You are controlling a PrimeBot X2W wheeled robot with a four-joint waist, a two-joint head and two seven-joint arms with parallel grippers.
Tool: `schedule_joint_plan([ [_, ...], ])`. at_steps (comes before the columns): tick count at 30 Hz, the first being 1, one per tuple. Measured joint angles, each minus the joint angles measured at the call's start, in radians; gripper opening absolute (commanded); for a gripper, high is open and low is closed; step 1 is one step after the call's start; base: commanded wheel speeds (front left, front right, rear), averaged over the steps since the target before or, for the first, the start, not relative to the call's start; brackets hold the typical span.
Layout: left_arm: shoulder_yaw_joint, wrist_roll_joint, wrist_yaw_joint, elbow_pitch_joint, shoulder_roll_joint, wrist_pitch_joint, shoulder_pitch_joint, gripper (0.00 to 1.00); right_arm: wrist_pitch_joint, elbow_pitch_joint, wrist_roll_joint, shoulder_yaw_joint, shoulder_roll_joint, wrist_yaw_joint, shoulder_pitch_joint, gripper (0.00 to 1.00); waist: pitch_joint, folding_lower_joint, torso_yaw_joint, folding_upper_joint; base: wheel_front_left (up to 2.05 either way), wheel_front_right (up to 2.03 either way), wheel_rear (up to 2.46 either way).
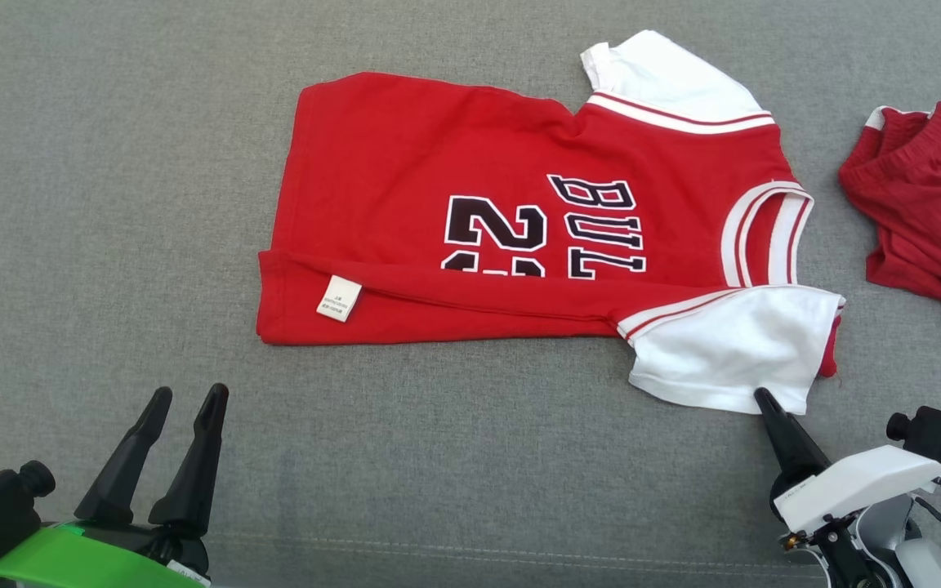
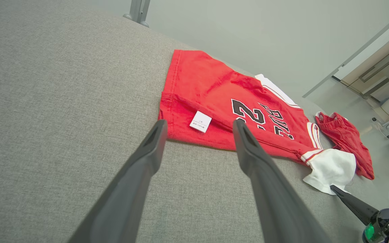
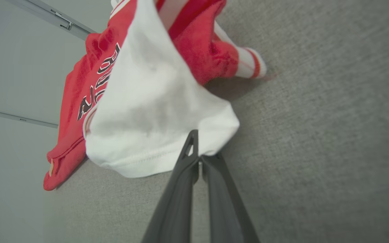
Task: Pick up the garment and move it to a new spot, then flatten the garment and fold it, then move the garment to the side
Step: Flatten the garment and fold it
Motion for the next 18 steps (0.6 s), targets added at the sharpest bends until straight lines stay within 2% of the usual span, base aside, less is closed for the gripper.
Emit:
schedule_joint_plan([
  [8, 0.02, 0.0, 0.001, -0.007, -0.005, -0.009, 0.007, 1.0, 0.002, -0.062, 0.119, -0.012, 0.058, 0.052, -0.052, 0.0, 0.006, 0.0, -0.014, 0.0, 0.0, 0.0, 0.0],
  [18, 0.014, 0.001, 0.008, -0.027, -0.005, 0.002, 0.008, 1.0, 0.028, -0.157, 0.231, -0.089, 0.056, 0.059, -0.199, 0.0, 0.03, 0.0, -0.021, 0.0, 0.0, 0.0, 0.0],
])
